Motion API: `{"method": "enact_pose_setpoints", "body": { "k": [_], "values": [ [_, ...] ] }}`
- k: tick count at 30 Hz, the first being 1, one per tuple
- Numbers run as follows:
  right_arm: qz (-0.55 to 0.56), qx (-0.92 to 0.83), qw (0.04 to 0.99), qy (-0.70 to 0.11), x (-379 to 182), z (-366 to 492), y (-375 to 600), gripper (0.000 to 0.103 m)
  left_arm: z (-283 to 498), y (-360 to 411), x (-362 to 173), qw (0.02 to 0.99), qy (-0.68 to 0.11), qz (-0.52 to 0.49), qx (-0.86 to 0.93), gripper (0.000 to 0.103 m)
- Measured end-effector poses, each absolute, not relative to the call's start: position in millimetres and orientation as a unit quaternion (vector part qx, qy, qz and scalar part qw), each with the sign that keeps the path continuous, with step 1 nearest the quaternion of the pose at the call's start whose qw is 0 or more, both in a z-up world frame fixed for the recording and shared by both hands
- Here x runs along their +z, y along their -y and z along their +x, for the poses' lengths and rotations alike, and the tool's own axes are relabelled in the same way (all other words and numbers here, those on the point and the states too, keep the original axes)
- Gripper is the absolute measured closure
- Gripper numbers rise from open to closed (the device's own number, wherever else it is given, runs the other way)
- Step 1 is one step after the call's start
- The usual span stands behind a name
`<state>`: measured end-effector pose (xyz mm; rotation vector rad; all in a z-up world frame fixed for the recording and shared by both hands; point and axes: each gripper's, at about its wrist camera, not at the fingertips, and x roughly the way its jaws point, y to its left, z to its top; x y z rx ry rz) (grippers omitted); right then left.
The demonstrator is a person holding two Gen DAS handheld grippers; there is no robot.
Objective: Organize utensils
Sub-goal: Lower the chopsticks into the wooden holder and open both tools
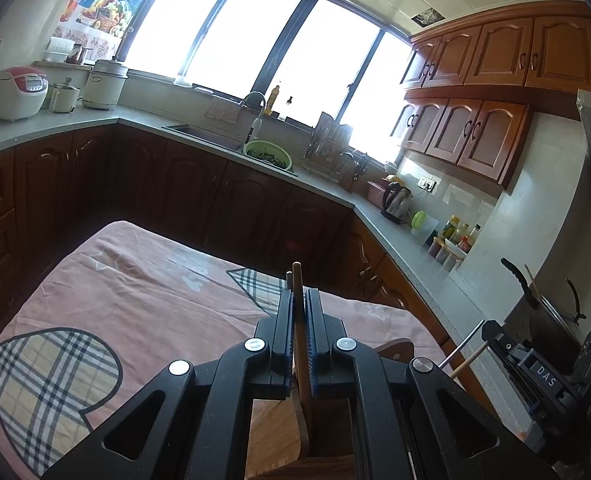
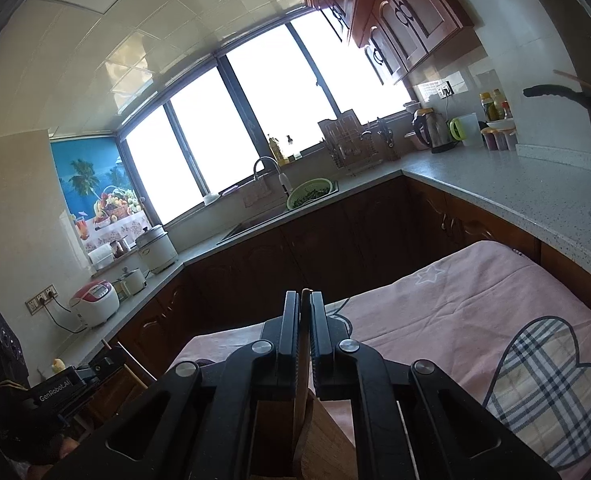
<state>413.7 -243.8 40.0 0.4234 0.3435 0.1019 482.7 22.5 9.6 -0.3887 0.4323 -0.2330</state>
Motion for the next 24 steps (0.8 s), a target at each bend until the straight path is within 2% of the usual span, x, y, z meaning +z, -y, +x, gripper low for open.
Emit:
{"method": "enact_pose_setpoints", "body": {
  "k": [6, 9, 11, 13, 17, 20, 22, 24],
  "values": [
    [0.201, 0.049, 0.963, -0.173, 41, 413, 242, 0.098, 472, -34, 11, 0.949, -0.216, -0.194, -0.119, 0.099],
    [0.202, 0.049, 0.962, -0.177, 43, 413, 241, 0.093, 472, -35, 13, 0.949, -0.220, -0.190, -0.122, 0.098],
    [0.204, 0.051, 0.961, -0.177, 44, 412, 241, 0.093, 470, -36, 14, 0.950, -0.220, -0.186, -0.124, 0.092],
    [0.204, 0.052, 0.961, -0.179, 46, 410, 241, 0.091, 467, -36, 16, 0.950, -0.217, -0.186, -0.123, 0.077],
    [0.212, 0.054, 0.960, -0.176, 49, 403, 245, 0.056, 456, -38, 15, 0.951, -0.213, -0.189, -0.121, 0.065],
    [0.218, 0.058, 0.959, -0.174, 50, 397, 247, 0.045, 448, -40, 14, 0.950, -0.217, -0.190, -0.118, 0.057],
    [0.224, 0.064, 0.956, -0.176, 51, 394, 249, 0.035, 442, -43, 13, 0.949, -0.222, -0.193, -0.116, 0.046],
    [0.226, 0.068, 0.956, -0.172, 51, 388, 249, 0.022, 434, -47, 13, 0.947, -0.225, -0.197, -0.115, 0.041]
  ]
}}
